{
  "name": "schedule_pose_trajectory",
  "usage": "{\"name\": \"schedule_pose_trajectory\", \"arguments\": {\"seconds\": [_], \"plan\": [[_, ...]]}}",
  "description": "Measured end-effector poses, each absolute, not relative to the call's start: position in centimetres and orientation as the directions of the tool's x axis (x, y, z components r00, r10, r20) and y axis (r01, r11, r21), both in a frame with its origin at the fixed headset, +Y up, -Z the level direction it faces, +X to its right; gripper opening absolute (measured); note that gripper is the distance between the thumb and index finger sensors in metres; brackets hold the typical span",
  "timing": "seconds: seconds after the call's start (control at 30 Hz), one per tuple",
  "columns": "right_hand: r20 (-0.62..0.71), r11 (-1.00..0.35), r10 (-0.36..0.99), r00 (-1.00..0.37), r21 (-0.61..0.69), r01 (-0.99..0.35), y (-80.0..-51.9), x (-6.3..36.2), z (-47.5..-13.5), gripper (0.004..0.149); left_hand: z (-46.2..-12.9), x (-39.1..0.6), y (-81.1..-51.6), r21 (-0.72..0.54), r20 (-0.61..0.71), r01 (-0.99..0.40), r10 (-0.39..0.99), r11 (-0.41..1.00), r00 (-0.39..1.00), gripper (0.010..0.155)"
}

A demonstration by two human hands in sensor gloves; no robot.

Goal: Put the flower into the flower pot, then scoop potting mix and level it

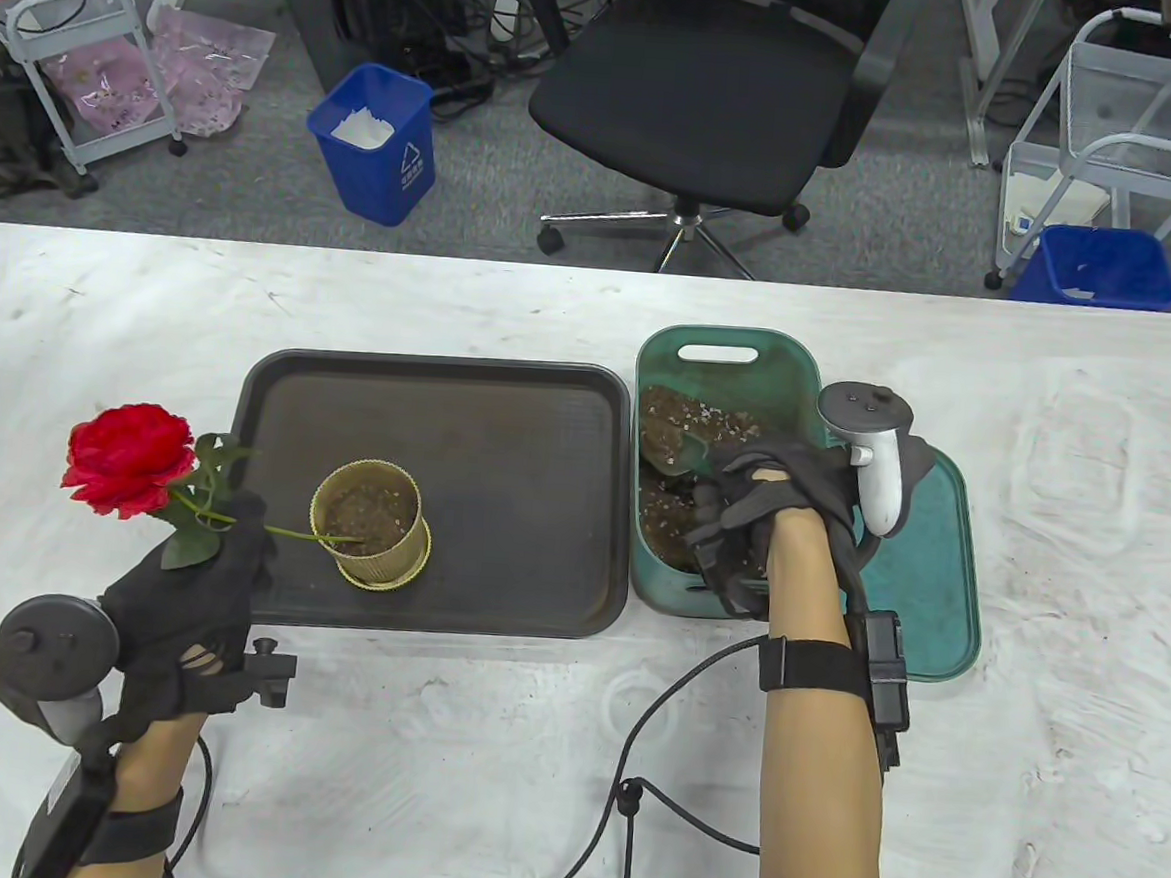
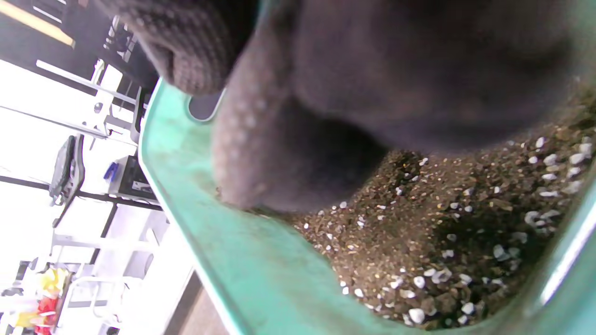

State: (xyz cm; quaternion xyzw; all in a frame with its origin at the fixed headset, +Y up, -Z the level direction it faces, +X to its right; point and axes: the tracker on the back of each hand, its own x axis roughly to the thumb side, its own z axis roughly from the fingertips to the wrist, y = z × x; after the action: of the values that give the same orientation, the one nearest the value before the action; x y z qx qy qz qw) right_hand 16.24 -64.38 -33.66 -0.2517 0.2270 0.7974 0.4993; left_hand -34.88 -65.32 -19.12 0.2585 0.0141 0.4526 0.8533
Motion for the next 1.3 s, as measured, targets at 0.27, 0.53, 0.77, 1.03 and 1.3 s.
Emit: {"name": "schedule_pose_trajectory", "arguments": {"seconds": [0.27,0.53,0.77,1.03,1.3], "plan": [[-0.604,-0.306,0.764,-0.226,-0.031,-0.951,-63.6,17.7,-31.5,0.054,-19.3,-35.5,-65.5,0.461,0.193,-0.769,0.795,0.444,0.575,0.042],[-0.494,-0.291,0.847,-0.199,-0.117,-0.949,-61.4,17.2,-28.5,0.054,-19.3,-35.5,-65.5,0.458,0.193,-0.773,0.799,0.44,0.569,0.042],[-0.397,-0.225,0.883,-0.249,0.106,-0.968,-60.9,10.9,-27.4,0.054,-19.3,-35.5,-65.5,0.461,0.188,-0.772,0.802,0.438,0.567,0.042],[-0.365,-0.217,0.865,-0.345,0.348,-0.912,-64.2,1.0,-27.4,0.054,-19.4,-35.6,-65.5,0.461,0.186,-0.772,0.803,0.437,0.566,0.042],[-0.161,-0.505,0.789,-0.593,0.378,-0.776,-64.9,-5.4,-27.0,0.054,-19.3,-35.7,-65.4,0.466,0.182,-0.768,0.803,0.438,0.568,0.042]]}}
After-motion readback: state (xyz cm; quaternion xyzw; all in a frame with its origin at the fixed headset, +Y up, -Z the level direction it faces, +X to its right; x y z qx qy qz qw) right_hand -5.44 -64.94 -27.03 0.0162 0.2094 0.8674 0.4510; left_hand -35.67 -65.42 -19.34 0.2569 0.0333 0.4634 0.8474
